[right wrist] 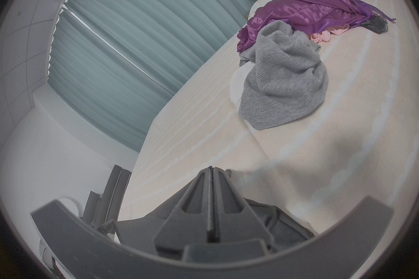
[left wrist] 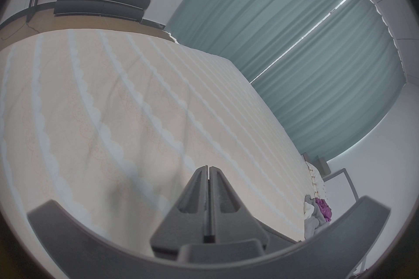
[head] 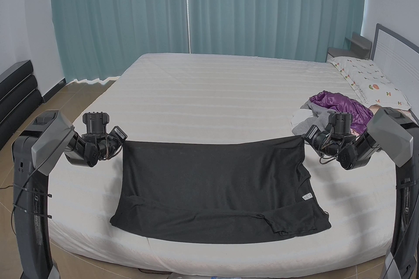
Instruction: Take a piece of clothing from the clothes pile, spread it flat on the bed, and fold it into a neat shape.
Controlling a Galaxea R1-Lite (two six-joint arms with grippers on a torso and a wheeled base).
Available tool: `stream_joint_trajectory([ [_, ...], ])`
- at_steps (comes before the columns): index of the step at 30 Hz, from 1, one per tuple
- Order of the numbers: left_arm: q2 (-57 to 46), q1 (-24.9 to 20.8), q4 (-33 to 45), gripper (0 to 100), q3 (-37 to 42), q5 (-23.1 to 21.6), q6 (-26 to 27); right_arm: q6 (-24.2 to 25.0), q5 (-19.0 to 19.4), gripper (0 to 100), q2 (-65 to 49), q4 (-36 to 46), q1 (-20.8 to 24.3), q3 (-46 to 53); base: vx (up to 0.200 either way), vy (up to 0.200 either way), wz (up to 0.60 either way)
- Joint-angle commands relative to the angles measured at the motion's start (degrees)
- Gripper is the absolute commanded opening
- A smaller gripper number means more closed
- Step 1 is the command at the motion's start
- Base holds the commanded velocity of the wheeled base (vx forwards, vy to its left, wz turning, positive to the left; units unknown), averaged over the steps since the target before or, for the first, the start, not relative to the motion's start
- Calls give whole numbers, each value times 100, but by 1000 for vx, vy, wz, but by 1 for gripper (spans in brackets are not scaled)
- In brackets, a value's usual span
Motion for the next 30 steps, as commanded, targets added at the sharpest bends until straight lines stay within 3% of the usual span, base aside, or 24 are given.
stream_joint_trajectory([
  [1, -146, -1, -23, 0, 86, -13, 2, 9, 43, 0, -260, -62, -65, 222, 0, 0, 0],
  [20, -436, -28, -163, 0, 772, -66, 38, 0, 105, 0, -559, -115, -73, 1110, 0, 0, 0],
  [25, -638, -45, -365, 0, 1185, -66, 29, 18, 395, 0, -823, -123, -126, 1470, 0, 0, 0],
  [30, -902, -63, -629, 0, 1642, -57, 38, 0, 447, 0, -981, -123, -232, 1734, 0, 0, 0],
])
